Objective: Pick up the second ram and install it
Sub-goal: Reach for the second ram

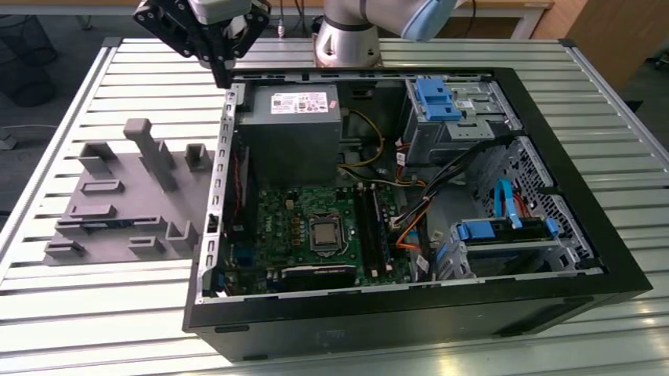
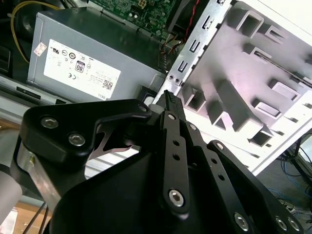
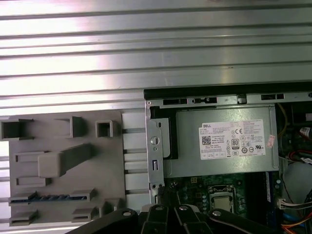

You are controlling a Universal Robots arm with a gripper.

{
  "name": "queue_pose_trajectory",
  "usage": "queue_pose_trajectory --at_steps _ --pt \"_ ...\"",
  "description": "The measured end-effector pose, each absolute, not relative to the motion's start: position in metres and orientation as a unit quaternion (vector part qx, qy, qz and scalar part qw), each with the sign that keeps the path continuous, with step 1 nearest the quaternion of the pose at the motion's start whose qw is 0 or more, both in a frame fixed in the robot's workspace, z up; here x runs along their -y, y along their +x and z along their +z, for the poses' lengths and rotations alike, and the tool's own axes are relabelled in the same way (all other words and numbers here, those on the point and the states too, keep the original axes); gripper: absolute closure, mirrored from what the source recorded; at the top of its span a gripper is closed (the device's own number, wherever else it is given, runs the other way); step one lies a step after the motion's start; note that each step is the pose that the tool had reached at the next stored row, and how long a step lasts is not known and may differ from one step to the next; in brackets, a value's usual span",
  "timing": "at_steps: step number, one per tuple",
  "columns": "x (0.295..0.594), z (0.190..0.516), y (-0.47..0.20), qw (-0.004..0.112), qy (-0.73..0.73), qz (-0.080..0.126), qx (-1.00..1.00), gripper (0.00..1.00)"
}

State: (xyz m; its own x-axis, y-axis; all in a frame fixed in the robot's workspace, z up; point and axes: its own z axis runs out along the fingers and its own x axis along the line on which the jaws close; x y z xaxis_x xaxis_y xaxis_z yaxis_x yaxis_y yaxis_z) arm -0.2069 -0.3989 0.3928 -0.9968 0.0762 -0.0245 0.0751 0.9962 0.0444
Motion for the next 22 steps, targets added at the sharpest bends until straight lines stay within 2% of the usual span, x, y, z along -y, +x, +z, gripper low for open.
queue_pose_trajectory --at_steps 22 --pt "0.399 0.393 -0.226 0.013 0.038 0.022 -0.999 0.89"
